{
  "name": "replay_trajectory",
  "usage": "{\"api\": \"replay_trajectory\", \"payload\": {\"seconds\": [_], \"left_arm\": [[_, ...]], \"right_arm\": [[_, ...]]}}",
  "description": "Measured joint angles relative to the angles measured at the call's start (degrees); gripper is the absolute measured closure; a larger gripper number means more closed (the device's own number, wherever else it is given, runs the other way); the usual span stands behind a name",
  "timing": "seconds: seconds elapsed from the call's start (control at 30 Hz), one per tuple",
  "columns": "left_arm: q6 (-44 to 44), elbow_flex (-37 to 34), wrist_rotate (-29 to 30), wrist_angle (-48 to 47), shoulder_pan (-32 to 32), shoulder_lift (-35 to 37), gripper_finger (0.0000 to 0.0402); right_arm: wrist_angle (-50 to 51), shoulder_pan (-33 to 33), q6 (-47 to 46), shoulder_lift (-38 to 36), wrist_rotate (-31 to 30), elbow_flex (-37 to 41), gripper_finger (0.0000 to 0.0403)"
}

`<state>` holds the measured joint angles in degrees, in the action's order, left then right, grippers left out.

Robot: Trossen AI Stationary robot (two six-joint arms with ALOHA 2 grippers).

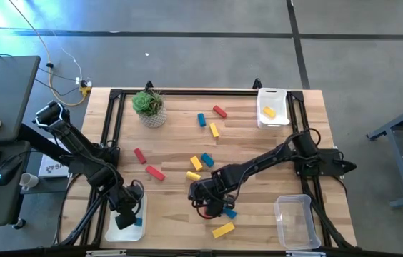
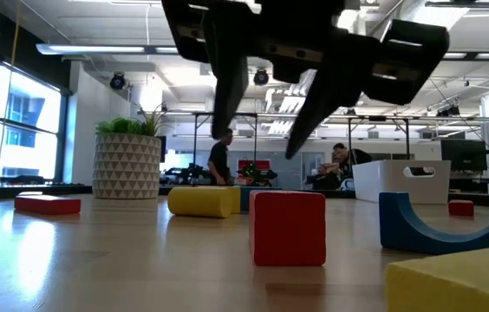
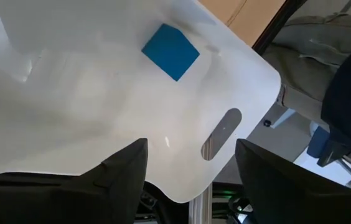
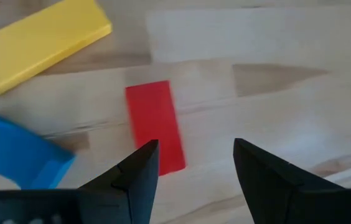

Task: Sort & place blocks by color
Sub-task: Put the red block into the transparent bin

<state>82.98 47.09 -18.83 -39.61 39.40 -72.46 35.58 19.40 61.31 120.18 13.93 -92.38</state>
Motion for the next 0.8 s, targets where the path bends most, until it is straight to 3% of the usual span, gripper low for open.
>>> {"api": "replay_trajectory", "payload": {"seconds": [0.3,0.8], "left_arm": [[-0.02,0.0,0.22,0.58,0.0,0.04,0.017],[-0.04,0.0,1.05,0.49,0.0,0.04,0.017]], "right_arm": [[0.41,0.0,-2.59,0.64,3.21,-0.07,0.021],[0.68,0.25,-2.33,4.93,-0.39,0.0,0.021]]}}
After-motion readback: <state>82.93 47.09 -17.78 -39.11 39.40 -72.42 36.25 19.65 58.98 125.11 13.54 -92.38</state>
